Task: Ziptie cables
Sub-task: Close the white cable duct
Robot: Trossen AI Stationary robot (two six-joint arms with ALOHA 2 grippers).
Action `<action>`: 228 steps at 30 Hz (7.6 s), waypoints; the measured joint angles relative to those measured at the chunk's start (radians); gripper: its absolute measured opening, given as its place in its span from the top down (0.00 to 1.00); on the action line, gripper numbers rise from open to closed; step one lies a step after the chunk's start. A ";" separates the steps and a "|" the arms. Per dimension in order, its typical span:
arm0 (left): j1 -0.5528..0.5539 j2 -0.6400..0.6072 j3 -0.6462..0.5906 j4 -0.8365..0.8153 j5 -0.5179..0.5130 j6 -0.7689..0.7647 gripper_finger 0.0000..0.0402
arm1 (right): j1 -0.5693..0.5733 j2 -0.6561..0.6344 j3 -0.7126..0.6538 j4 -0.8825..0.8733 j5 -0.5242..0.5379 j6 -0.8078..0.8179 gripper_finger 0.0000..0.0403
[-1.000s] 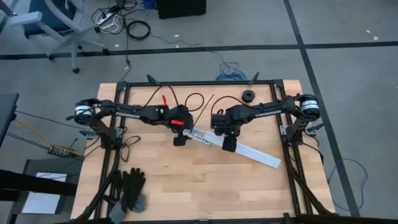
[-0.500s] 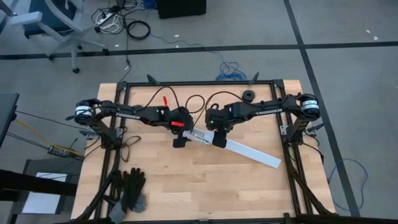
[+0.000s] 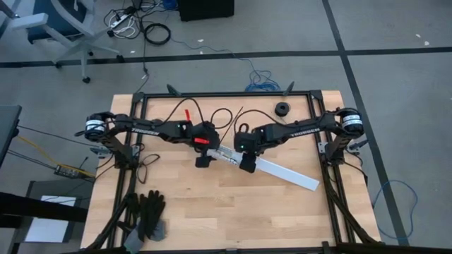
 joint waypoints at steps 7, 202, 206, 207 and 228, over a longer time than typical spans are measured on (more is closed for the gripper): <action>-0.002 0.094 0.000 0.024 0.000 0.000 0.15 | 0.041 0.000 -0.016 0.002 0.075 -0.007 0.69; -0.375 0.029 -0.441 0.801 -0.353 -0.612 0.15 | 0.476 -0.344 -0.612 0.537 0.333 0.431 0.77; -0.375 0.029 -0.441 0.804 -0.353 -0.612 0.15 | 0.476 -0.344 -0.612 0.536 0.333 0.393 0.79; -0.375 0.029 -0.441 0.804 -0.353 -0.612 0.15 | 0.476 -0.344 -0.614 0.536 0.329 0.374 0.79; -0.373 0.030 -0.440 0.809 -0.360 -0.634 0.15 | 0.463 -0.150 -0.622 0.667 0.301 0.349 0.82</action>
